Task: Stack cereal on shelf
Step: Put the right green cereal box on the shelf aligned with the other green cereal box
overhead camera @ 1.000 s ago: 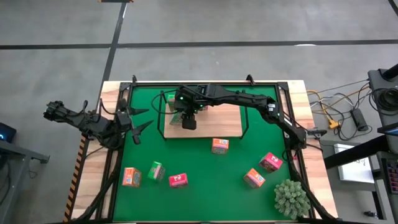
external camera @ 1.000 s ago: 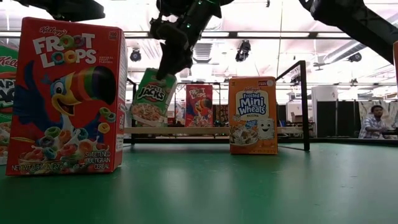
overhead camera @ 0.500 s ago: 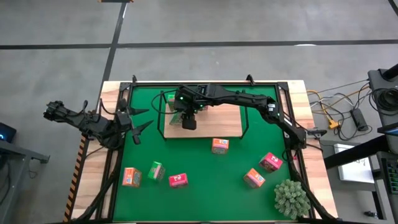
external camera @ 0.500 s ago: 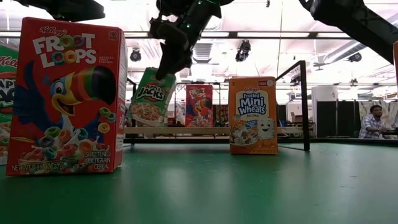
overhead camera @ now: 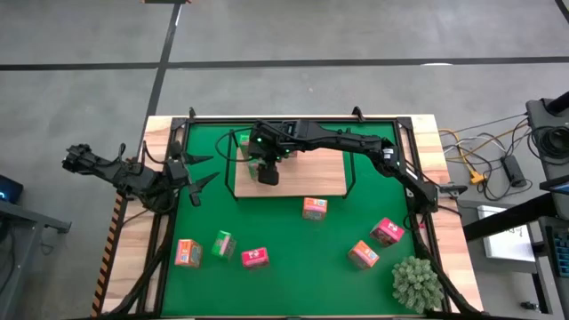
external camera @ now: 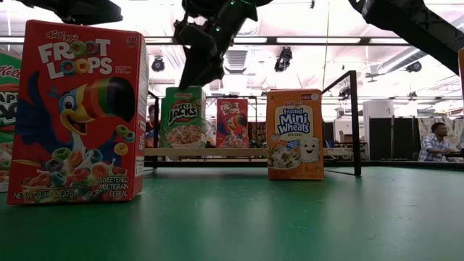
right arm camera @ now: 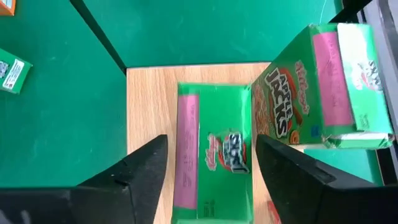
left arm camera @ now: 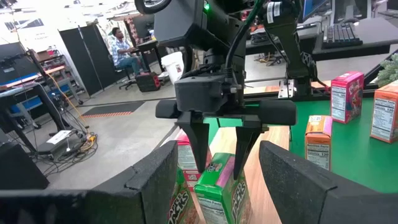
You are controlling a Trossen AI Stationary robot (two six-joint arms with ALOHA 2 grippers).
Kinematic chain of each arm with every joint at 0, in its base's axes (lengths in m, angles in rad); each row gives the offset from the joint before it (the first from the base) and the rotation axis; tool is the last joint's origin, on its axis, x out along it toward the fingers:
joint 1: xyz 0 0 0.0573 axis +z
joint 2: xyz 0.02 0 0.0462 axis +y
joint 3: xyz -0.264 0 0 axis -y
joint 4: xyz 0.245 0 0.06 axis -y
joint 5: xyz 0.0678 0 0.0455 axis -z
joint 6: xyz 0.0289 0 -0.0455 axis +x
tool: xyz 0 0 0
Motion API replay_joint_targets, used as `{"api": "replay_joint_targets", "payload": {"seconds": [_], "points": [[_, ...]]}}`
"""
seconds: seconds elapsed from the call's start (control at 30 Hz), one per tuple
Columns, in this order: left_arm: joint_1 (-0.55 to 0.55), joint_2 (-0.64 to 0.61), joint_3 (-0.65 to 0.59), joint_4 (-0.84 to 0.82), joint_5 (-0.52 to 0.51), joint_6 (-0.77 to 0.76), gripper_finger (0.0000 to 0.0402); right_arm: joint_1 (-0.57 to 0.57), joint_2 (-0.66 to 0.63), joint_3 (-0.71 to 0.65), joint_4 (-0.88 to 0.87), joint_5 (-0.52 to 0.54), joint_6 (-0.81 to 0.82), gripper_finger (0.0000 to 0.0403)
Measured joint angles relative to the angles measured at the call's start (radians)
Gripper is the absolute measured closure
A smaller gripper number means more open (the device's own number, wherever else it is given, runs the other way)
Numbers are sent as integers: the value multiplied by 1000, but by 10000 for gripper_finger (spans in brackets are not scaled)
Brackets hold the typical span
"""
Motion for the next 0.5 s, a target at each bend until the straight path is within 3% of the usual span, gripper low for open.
{"api": "replay_joint_targets", "payload": {"seconds": [0.5], "points": [[0,1,0,0,0,-3,192,2,-45,5,-11,3,32,171]]}}
